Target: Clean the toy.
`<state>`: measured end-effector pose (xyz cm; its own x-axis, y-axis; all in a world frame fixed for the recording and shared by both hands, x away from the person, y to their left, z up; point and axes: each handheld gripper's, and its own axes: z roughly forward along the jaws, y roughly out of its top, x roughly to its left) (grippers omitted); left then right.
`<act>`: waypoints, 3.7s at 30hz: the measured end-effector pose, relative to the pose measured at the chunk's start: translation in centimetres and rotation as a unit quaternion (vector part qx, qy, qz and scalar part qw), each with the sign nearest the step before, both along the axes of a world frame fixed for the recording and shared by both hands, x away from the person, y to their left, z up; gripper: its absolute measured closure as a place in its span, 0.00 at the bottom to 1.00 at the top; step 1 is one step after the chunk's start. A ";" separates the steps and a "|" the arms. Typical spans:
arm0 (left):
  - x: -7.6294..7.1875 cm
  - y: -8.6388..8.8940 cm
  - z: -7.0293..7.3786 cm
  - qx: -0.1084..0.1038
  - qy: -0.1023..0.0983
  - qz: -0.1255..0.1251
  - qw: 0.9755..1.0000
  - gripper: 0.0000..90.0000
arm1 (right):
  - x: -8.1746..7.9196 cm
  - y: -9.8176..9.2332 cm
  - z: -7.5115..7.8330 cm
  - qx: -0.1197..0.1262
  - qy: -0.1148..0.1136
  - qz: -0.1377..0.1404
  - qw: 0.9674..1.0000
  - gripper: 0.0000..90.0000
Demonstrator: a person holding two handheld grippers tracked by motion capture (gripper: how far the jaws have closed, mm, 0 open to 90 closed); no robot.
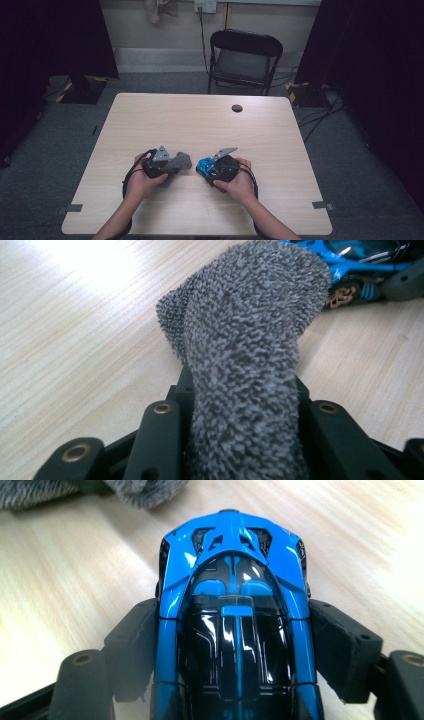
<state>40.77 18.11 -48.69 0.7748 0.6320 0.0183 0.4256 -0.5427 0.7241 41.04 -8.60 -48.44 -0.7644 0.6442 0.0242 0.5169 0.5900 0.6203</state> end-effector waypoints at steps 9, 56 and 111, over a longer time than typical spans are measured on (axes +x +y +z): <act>0.0 0.0 0.0 -0.007 0.001 0.001 1.000 0.70 | 0.1 -0.4 0.6 -0.002 0.016 0.005 1.000 0.19; 0.2 -0.4 1.8 -0.054 -0.007 0.009 0.998 0.69 | -1.0 -2.5 1.9 0.032 -0.014 -0.012 0.999 0.31; 4.6 -1.7 3.1 -0.011 0.011 -0.012 1.000 0.74 | -1.8 -1.0 5.1 0.086 -0.042 0.026 0.995 0.31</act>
